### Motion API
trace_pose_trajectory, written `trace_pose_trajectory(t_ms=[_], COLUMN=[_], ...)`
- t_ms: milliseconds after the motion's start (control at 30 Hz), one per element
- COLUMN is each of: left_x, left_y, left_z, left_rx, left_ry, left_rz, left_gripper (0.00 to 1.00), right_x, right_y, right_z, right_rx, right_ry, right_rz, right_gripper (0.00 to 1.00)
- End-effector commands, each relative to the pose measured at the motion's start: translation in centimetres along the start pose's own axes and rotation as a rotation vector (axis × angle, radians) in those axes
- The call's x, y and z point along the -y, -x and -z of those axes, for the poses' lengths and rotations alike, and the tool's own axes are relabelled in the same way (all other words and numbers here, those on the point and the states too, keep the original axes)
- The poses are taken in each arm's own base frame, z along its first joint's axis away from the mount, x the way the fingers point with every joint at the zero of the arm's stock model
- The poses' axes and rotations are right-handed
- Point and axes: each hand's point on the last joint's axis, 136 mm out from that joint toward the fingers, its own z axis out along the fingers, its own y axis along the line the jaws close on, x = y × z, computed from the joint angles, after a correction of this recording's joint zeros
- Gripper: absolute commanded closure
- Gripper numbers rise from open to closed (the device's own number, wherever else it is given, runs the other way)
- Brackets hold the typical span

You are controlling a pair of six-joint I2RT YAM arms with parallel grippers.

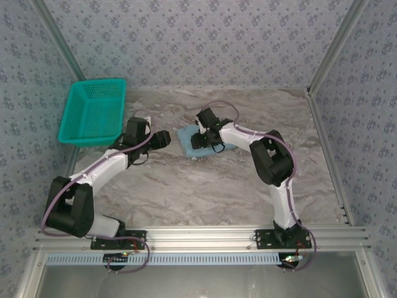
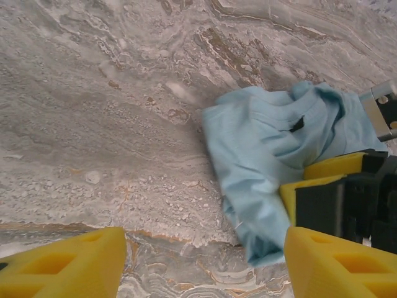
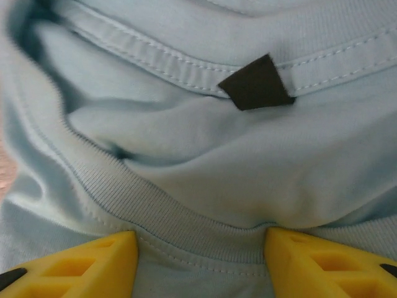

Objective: Fold the inside-out t-shirt

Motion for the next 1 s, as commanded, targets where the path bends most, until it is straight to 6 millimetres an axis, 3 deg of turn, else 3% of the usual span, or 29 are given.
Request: trace_pose_trajectory(t_ms=[0, 200, 267, 333, 567, 667, 767, 867, 900, 967], left_x=[-0.8, -1.0, -1.1, -1.1, -1.3, -1.3, -1.2, -1.8, -2.1, -2.9], left_y=[-0.6, -0.7, -0.8, -0.7, -0.5, -0.2, 0.2, 0.8, 1.1, 1.8], left_z=[0.7, 1.1, 1.2, 1.4, 2.0, 2.3, 2.5, 2.9, 3.1, 3.7], left_rx=[-0.008, -0.011, -0.013, -0.011, 0.0, 0.003, 0.012, 0.024, 0.034, 0.065], left_ry=[0.039, 0.048, 0.052, 0.056, 0.068, 0.071, 0.078, 0.108, 0.117, 0.139], left_rz=[-0.011, -0.019, -0.021, -0.023, -0.035, -0.04, -0.053, -0.062, -0.061, -0.053], left_gripper=[0.32, 0.32, 0.32, 0.32, 0.31, 0.31, 0.31, 0.31, 0.31, 0.3], right_x=[8.7, 18.4, 21.2, 23.2, 28.4, 28.7, 27.7, 25.3, 24.3, 22.3], right_y=[-1.8, -1.3, -0.2, 1.1, 1.9, 3.0, 4.8, 6.1, 7.1, 7.1], right_z=[0.4, 2.2, 2.8, 3.4, 3.0, 3.2, 4.7, 7.6, 9.5, 12.3], right_rx=[-0.119, -0.154, -0.136, -0.101, -0.182, -0.177, -0.128, -0.074, -0.009, 0.093], right_ry=[-0.208, -0.29, -0.237, -0.242, -0.32, -0.31, -0.298, -0.288, -0.294, -0.302], right_rz=[-0.086, -0.18, -0.25, -0.279, -0.148, -0.095, -0.03, 0.004, 0.01, -0.006], right_gripper=[0.41, 0.41, 0.41, 0.41, 0.41, 0.41, 0.4, 0.39, 0.38, 0.35])
